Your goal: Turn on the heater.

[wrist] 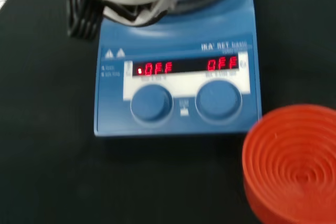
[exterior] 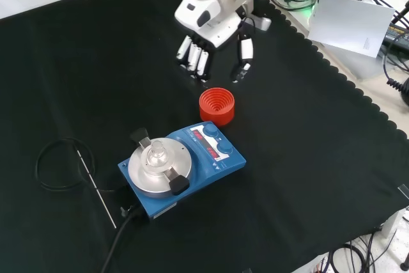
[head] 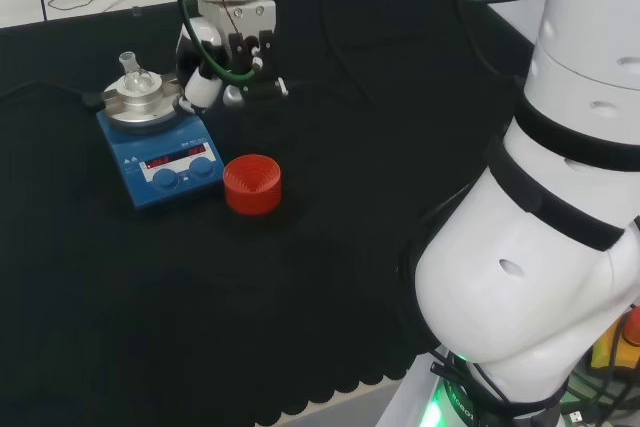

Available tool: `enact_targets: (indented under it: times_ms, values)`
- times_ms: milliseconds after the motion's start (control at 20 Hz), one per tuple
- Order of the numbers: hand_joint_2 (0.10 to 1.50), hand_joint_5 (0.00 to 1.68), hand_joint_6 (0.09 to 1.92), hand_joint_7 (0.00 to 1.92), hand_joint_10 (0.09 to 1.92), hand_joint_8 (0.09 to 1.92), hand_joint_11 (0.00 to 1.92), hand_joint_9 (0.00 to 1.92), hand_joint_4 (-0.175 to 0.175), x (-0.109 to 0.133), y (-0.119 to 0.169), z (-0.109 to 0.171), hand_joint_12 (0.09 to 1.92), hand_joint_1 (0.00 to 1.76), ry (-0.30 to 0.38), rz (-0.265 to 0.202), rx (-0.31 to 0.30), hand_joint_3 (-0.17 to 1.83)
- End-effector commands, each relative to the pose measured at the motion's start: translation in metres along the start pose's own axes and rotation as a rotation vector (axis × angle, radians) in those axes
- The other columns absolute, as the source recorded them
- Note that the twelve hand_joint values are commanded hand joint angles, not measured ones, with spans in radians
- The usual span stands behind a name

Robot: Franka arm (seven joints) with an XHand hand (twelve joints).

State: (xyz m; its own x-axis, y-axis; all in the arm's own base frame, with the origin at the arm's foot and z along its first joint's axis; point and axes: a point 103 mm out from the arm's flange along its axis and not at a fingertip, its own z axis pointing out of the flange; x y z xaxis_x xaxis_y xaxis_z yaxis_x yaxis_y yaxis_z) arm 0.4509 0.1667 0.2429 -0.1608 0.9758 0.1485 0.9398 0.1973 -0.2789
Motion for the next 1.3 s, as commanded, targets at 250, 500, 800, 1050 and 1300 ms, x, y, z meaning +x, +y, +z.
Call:
enact_targets:
  times_ms: [250,500,800,1050,1300]
  values:
    - [0.62,0.55,0.66,1.22,1.02,1.1,1.23,1.42,-0.119,0.007,-0.024,0.028,0.94,1.05,-0.082,-0.005,0.067,0.68]
    - [0.67,0.56,0.61,1.48,1.6,1.47,1.63,1.59,-0.136,0.012,-0.022,0.042,1.04,1.1,-0.107,-0.029,0.137,0.67]
    - [0.75,0.52,0.68,1.59,1.74,1.58,1.51,1.66,-0.118,0.018,-0.015,0.06,1.22,1.31,-0.145,-0.059,0.261,0.79]
    - [0.72,0.36,0.78,1.61,1.76,1.6,1.41,1.66,-0.082,0.024,-0.006,0.069,1.33,1.39,-0.165,-0.079,0.323,0.91]
    - [0.7,0.29,0.74,1.62,1.76,1.61,1.41,1.67,-0.061,0.027,0.003,0.072,1.35,1.4,-0.168,-0.088,0.344,0.96]
